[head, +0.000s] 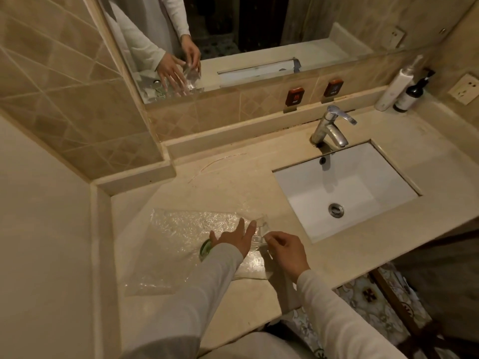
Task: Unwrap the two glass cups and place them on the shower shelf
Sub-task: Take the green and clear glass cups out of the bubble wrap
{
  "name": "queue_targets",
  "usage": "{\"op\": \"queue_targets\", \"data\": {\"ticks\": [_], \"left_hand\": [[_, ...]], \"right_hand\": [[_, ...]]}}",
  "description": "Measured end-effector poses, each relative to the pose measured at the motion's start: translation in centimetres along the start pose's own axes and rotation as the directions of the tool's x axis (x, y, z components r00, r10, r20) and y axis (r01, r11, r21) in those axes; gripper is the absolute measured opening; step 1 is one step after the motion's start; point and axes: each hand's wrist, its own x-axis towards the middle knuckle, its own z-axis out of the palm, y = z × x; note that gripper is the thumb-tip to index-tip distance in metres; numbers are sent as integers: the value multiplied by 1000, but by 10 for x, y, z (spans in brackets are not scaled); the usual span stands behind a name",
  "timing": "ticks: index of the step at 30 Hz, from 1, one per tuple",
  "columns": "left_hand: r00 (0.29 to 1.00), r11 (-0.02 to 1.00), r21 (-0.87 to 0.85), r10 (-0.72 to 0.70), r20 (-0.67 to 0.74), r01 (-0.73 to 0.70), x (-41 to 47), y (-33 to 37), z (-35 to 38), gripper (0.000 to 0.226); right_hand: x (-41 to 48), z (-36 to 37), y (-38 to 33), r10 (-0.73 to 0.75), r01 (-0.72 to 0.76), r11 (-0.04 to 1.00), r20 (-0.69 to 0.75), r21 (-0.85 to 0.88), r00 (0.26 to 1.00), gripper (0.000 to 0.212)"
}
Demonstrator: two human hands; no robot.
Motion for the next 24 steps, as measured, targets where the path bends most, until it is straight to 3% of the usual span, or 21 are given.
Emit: {"op": "queue_targets", "data": {"ticks": [6,10,12,14,16,18,24], "left_hand": [[992,969,-217,110,-59,-121,-12,-3,-15,64],[963,934,-279,165,-213,-222,-15,6,-24,69],[930,863,-393,201,-309,-318,-17,13,-29,72],[901,701,-586,201,-384,-406,-20,23,-37,73],[869,596,-648,197,-455,-474,-24,36,-47,63],[856,563,-662,185,-482,-494,-22,50,-58,54],[877,492,-759,20,-479,-426,-2,88,-84,54]], "right_hand": [[-5,-8,-24,-113,118,991,-70,58,991,10],[-4,-19,-51,-203,207,978,-118,22,972,7],[0,-25,-66,-226,232,972,-110,38,968,5],[8,-30,-78,-239,246,968,-99,56,966,5],[19,-35,-87,-270,276,959,-81,72,959,12],[33,-39,-97,-311,316,946,-69,70,948,17],[84,-54,-123,-391,389,920,43,51,920,15]]}}
